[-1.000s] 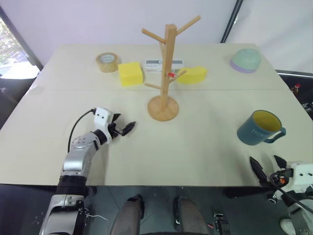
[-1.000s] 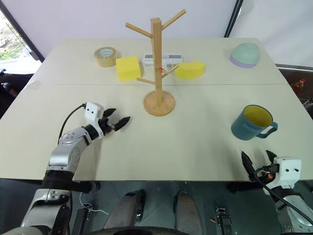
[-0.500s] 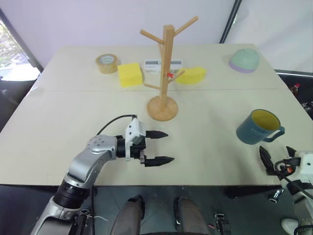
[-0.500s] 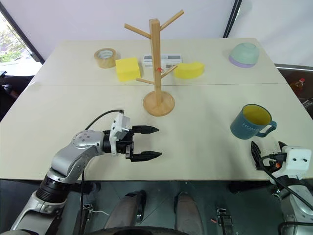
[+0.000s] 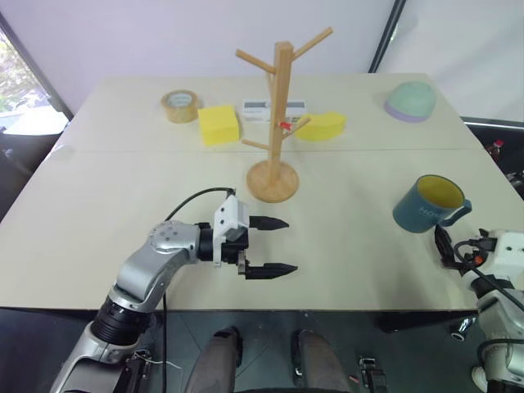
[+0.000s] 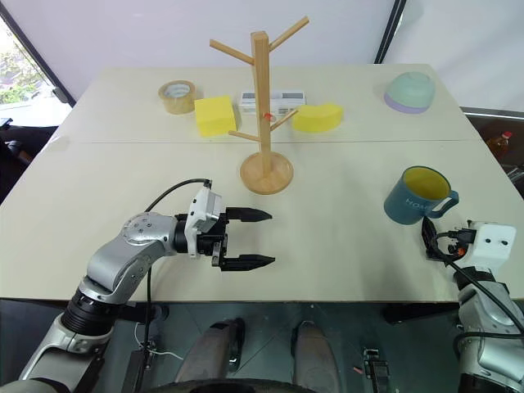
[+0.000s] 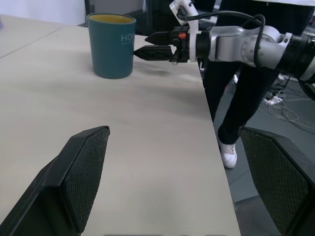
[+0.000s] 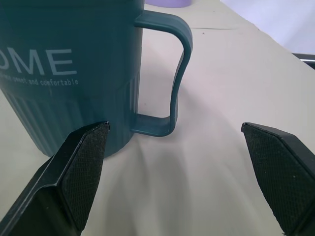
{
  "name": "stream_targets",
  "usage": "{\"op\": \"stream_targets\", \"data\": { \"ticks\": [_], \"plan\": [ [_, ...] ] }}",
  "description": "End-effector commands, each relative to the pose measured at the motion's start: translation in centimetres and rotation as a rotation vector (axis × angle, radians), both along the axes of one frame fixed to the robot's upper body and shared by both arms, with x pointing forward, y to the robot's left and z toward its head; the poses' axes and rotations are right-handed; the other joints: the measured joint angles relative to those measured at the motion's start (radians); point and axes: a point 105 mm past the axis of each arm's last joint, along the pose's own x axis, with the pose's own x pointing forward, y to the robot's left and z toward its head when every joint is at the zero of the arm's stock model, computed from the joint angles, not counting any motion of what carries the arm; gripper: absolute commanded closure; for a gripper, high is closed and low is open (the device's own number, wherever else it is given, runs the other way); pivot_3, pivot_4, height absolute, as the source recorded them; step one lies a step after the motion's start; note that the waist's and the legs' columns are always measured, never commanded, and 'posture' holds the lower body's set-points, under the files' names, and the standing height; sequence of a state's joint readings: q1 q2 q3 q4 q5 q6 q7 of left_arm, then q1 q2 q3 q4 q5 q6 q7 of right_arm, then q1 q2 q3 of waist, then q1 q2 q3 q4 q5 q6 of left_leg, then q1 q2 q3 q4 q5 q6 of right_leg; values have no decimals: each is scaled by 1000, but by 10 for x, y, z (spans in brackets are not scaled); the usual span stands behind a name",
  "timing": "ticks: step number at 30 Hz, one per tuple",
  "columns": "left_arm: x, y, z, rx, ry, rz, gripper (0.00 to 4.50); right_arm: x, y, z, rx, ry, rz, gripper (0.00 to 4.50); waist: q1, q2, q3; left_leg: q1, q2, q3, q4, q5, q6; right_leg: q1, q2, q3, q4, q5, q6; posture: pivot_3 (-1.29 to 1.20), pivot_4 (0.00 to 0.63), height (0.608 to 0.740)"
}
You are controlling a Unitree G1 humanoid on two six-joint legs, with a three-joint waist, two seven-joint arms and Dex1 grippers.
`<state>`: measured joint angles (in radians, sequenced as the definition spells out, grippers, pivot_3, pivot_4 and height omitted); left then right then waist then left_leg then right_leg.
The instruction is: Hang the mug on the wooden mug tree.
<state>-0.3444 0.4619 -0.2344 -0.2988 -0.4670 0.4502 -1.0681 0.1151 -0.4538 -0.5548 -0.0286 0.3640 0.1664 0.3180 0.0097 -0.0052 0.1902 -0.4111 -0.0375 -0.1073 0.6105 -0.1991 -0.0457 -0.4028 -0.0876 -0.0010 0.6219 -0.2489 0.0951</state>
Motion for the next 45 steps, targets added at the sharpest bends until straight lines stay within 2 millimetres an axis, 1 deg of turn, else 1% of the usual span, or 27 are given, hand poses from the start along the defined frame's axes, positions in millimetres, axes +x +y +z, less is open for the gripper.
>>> {"op": "stream_targets", "data": {
  "ticks": [1,7,12,16,22,25,28,29,30,33,34,35,38,40,41,43,45],
  "plan": [
    [-5,0,7,-17,-35,-8,0,3,-4,11,-40,-21,1,36,0,0,0,0,0,0,0,0,0,0,0,0,0,0,0,0,150,740],
    [-3,1,9,-19,-40,2,0,6,-14,15,-46,-24,-9,36,-1,0,0,0,0,0,1,0,0,0,0,0,1,0,0,0,150,740],
    [-3,2,8,-19,-41,6,0,11,-16,18,-53,-24,-1,36,-1,0,0,1,0,0,1,0,0,0,0,0,4,0,0,0,150,740],
    [-3,2,9,-19,-40,13,0,20,-17,20,-52,-26,14,36,-6,0,0,1,0,0,2,0,0,0,0,0,4,0,0,0,150,740],
    [-3,3,10,-17,-44,21,0,39,-20,21,-47,-29,32,36,-8,0,0,2,0,0,2,0,0,0,1,0,5,0,0,0,150,740],
    [-2,4,12,-18,-50,28,0,46,-19,20,-44,-30,51,36,-9,0,0,2,-1,0,2,0,0,0,1,0,6,0,0,0,150,740],
    [-1,6,13,-16,-56,37,0,50,-14,21,-29,-42,82,849,-9,0,0,2,-1,0,2,0,0,0,1,0,6,0,0,0,150,740],
    [0,6,13,-15,-57,40,0,50,-13,20,-25,-43,90,1425,-10,0,0,2,-1,0,2,0,0,0,1,0,6,0,0,0,150,740],
    [0,6,13,-15,-58,43,0,51,-12,20,-25,-44,99,1857,-10,0,0,2,-1,0,2,0,0,0,1,0,6,0,0,0,150,740],
    [1,7,13,-15,-58,51,0,50,-7,20,-16,-55,123,3416,-14,0,0,2,-1,0,3,0,0,0,1,0,7,0,0,0,150,740],
    [2,8,13,-16,-57,53,0,49,-7,20,-15,-56,125,3993,-16,0,0,2,-1,0,3,0,0,0,1,0,7,0,0,0,150,740],
    [3,8,13,-18,-56,56,0,49,-6,20,-12,-59,130,4436,-19,0,0,2,-1,0,3,0,0,0,1,0,7,0,0,0,150,740],
    [6,10,14,-22,-57,74,0,47,-2,24,-28,-67,145,4479,-21,0,0,2,-1,0,3,0,0,0,1,0,7,0,0,0,150,740],
    [11,14,15,-24,-62,100,0,45,4,32,-69,-78,175,4479,-22,0,0,2,-1,0,3,0,0,-1,1,0,7,0,0,0,150,740],
    [15,18,15,-22,-73,127,0,45,12,39,-117,-82,212,4479,-23,0,0,2,-1,0,2,0,0,-1,1,0,7,0,0,0,150,740],
    [31,34,16,-18,-102,220,0,46,41,61,-276,-73,344,4479,-25,2,1,2,0,0,3,0,0,-1,2,1,8,0,1,0,150,740],
    [48,53,18,-2,-156,324,0,44,86,88,-459,-79,532,4479,-27,4,2,2,-1,0,3,0,0,-2,2,1,9,-2,4,0,150,740]
  ]
}}
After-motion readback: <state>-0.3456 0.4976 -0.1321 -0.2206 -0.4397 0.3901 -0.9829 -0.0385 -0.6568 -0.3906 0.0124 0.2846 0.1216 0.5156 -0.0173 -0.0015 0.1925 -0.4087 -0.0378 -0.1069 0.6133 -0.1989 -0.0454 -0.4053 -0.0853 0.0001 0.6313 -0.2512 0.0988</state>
